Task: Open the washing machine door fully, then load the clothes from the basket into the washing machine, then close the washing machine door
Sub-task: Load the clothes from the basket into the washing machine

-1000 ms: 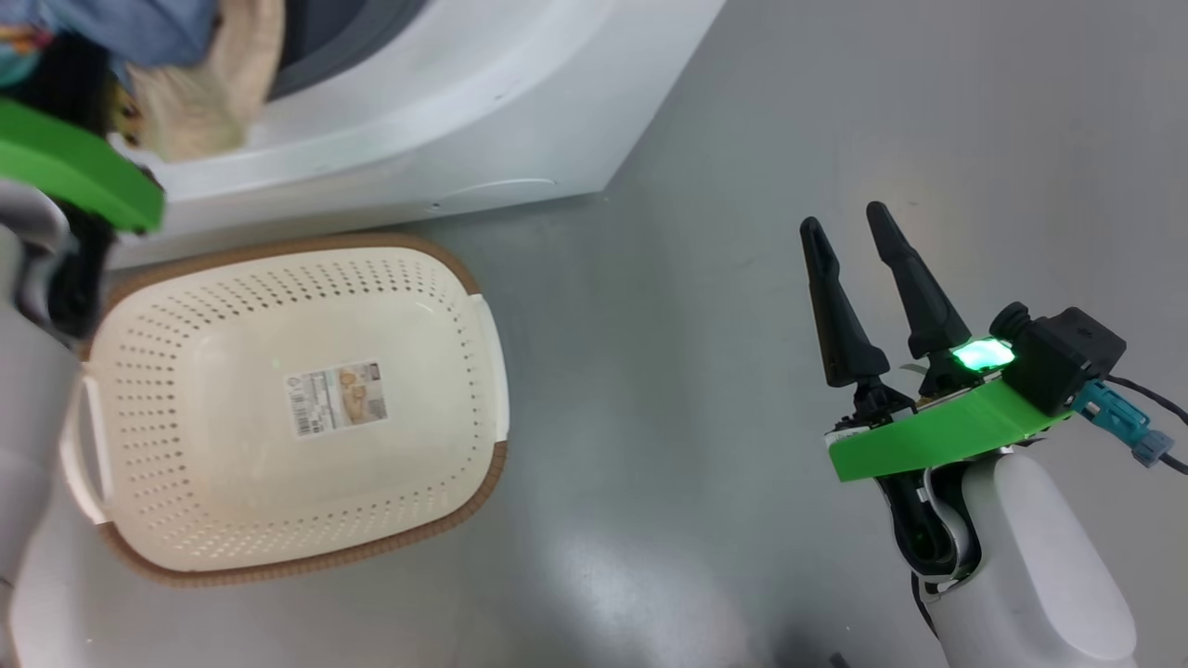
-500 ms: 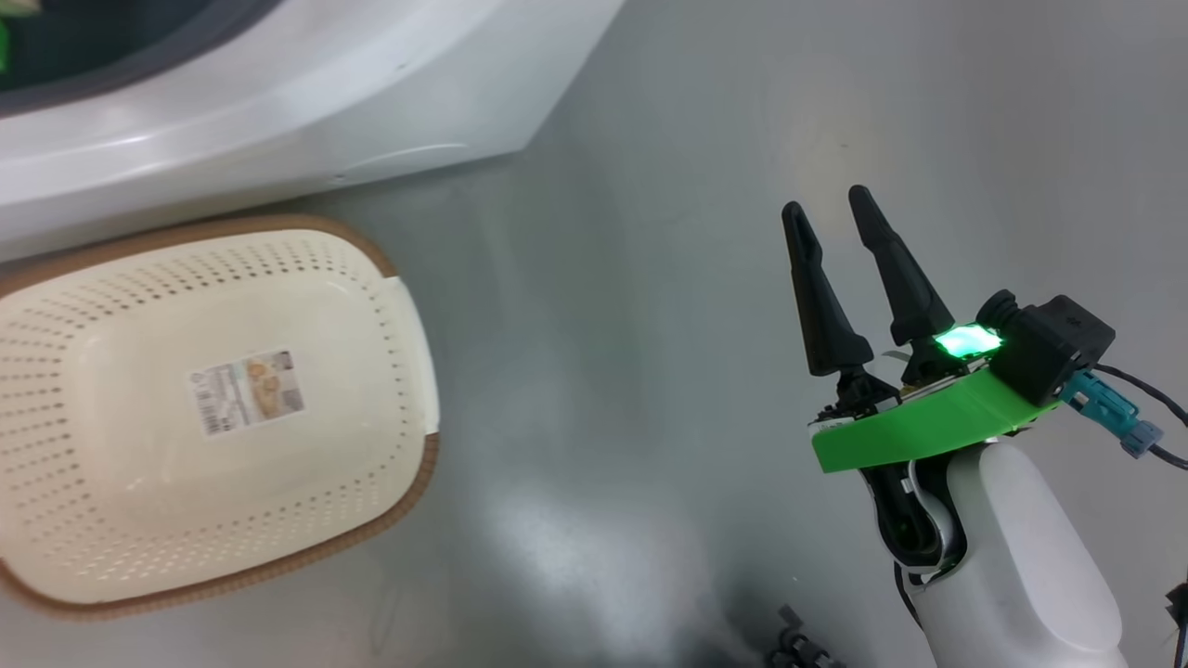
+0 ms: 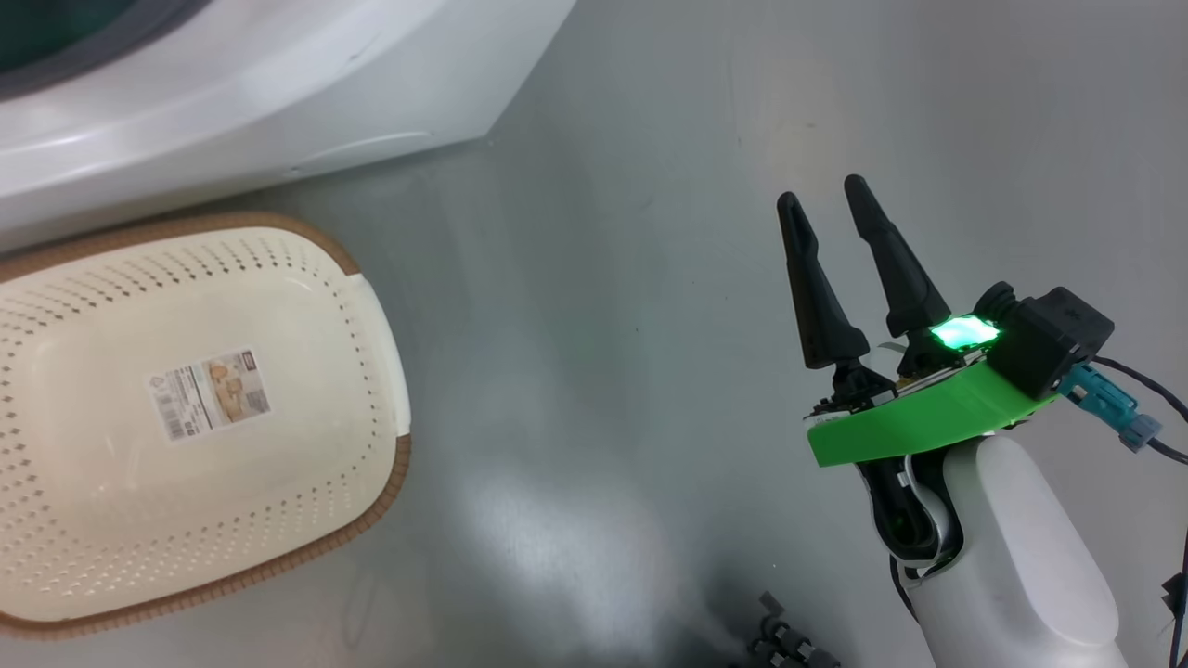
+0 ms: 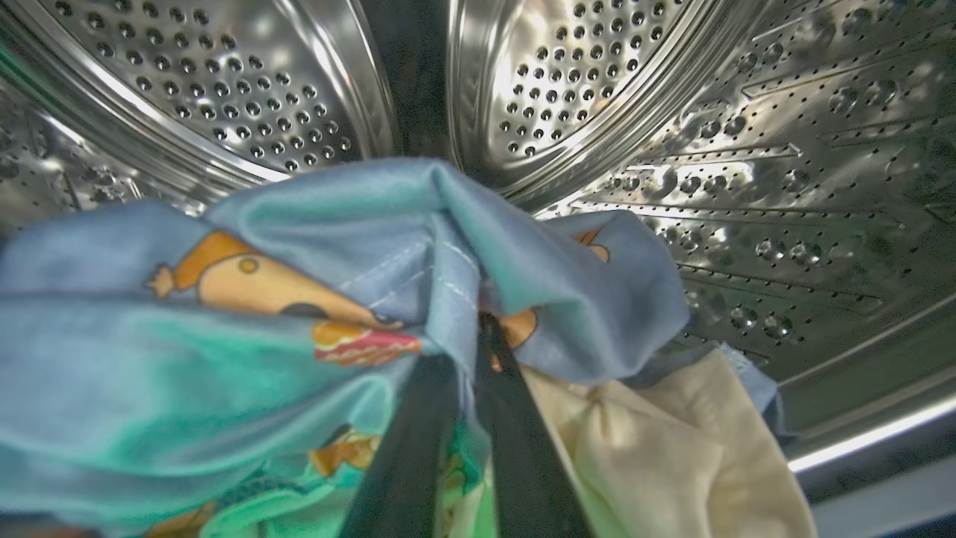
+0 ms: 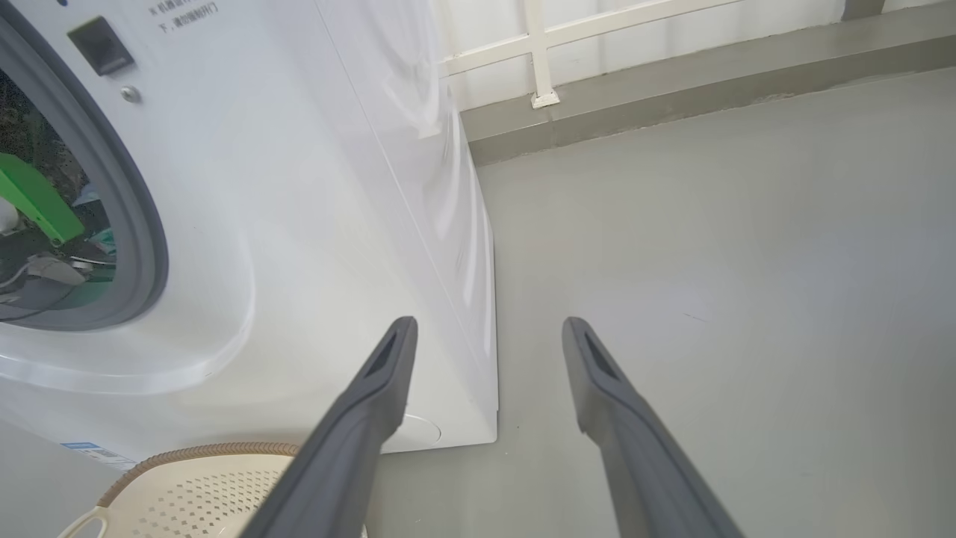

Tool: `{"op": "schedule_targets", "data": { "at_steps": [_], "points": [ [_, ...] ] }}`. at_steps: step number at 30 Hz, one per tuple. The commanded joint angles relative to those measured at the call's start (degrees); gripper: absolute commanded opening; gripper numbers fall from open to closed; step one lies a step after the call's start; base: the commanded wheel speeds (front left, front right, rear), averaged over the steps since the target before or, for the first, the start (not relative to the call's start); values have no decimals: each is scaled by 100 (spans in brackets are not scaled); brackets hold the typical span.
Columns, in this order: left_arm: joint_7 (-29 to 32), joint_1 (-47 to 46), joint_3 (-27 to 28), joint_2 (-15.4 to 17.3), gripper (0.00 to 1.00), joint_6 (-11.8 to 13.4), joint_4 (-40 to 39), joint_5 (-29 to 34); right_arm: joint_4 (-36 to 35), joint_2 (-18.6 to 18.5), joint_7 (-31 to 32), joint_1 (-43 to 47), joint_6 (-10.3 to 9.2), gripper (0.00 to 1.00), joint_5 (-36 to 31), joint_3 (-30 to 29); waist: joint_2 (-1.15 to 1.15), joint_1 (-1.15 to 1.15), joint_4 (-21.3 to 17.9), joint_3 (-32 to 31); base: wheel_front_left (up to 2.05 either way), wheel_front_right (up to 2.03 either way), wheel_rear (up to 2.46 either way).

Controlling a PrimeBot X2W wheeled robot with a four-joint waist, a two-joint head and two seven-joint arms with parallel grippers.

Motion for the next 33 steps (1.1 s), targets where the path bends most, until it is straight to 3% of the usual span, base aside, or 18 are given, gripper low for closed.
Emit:
{"op": "schedule_targets", "data": {
  "at_steps": [1,8,18,24,33],
  "points": [
    [193,48,51,45,100,18,121,-57,-82,25,-27,101,36,100,41,152,0,0,63,-136,0,0,0],
    [588,242,47,-160,100,-11,413,-215,-5,25,-27,87,36,100,6,176,0,0,177,-394,0,0,0],
    [-71,964,-14,-352,100,-109,302,-269,115,8,-27,186,36,100,-19,173,0,0,466,-942,0,0,0],
    [-154,1425,43,-405,100,-126,-29,-288,175,-77,-27,253,36,100,-12,158,0,0,653,-1266,0,0,0],
    [-160,2232,562,-275,100,-74,-1047,-59,226,-183,-27,355,36,100,19,117,0,0,888,-1665,0,0,0]
  ]
}}
